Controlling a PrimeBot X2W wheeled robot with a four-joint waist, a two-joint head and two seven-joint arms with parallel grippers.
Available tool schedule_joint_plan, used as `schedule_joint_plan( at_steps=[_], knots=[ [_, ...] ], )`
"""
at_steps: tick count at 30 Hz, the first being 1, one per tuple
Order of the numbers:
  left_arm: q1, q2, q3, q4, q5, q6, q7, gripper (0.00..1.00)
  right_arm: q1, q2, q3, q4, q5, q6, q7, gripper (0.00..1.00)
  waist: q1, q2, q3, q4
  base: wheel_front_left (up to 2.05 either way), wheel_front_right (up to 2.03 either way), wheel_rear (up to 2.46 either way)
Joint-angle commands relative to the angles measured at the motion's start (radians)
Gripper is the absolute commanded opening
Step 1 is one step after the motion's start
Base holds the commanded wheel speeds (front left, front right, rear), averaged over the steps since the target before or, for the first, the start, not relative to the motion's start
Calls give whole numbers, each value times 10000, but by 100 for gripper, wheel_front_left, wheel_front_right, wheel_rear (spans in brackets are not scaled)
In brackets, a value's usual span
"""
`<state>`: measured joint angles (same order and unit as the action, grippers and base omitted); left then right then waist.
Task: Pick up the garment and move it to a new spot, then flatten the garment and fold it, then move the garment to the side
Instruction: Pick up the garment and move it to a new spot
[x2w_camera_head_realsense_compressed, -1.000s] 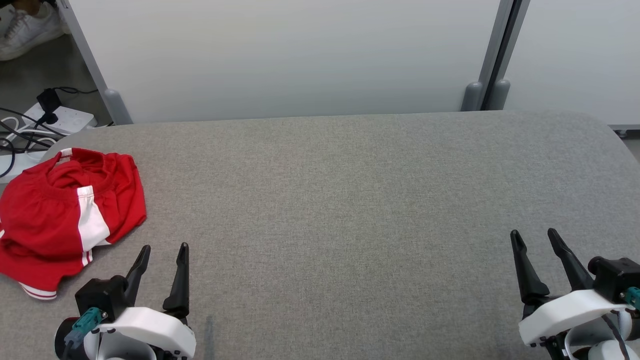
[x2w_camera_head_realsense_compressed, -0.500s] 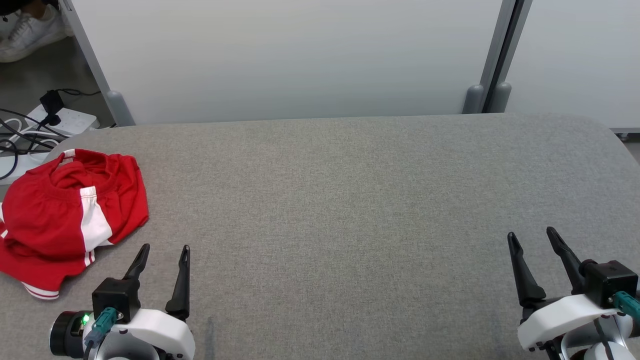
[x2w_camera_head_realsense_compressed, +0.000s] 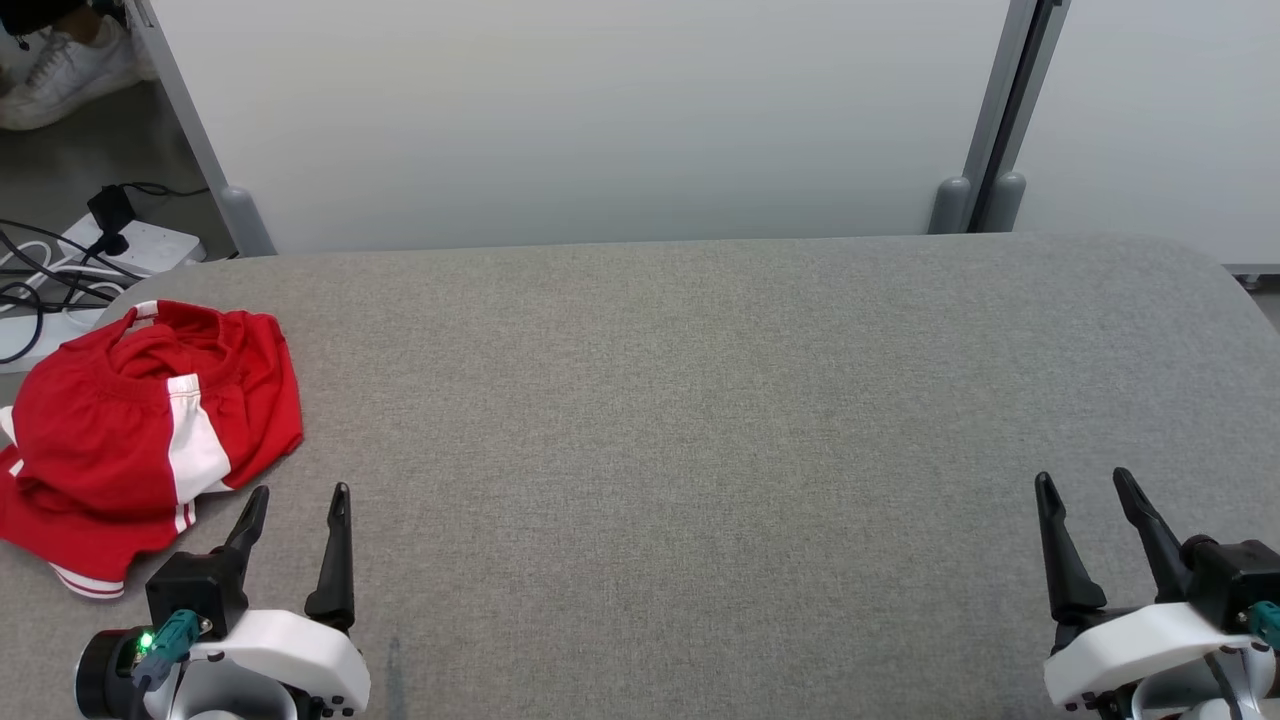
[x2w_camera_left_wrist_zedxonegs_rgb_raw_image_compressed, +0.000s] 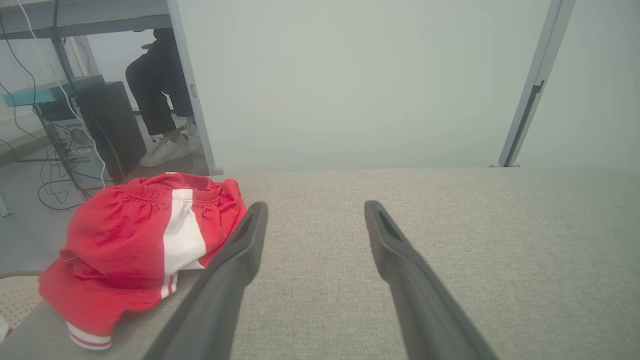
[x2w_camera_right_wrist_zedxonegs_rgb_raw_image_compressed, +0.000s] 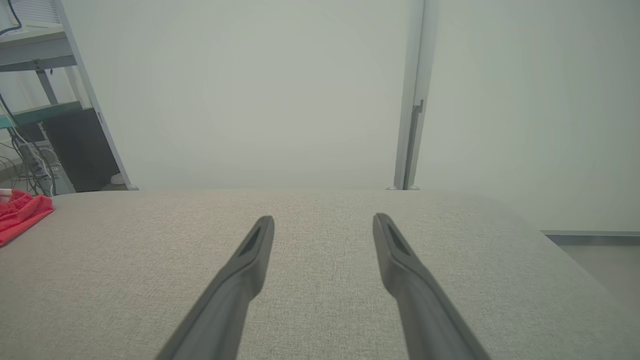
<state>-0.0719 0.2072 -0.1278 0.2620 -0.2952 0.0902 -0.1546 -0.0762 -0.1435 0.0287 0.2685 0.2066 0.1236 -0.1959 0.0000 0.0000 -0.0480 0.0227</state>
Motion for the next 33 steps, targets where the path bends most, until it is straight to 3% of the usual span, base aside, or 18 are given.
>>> schedule_joint_plan(
  at_steps=[1,13,33],
  knots=[
    [-513,176,433,-278,-148,45,2,100,-148,-44,150,-243,315,71,-173,100,0,0,5,-4,0,0,0],
    [-355,119,483,-408,-538,58,167,100,-166,-232,750,-178,913,71,-207,100,0,0,28,-12,0,0,0],
    [-405,176,307,-381,-646,276,348,100,-291,-380,808,-3,1140,71,-262,100,0,0,63,228,0,0,0]
  ],
)
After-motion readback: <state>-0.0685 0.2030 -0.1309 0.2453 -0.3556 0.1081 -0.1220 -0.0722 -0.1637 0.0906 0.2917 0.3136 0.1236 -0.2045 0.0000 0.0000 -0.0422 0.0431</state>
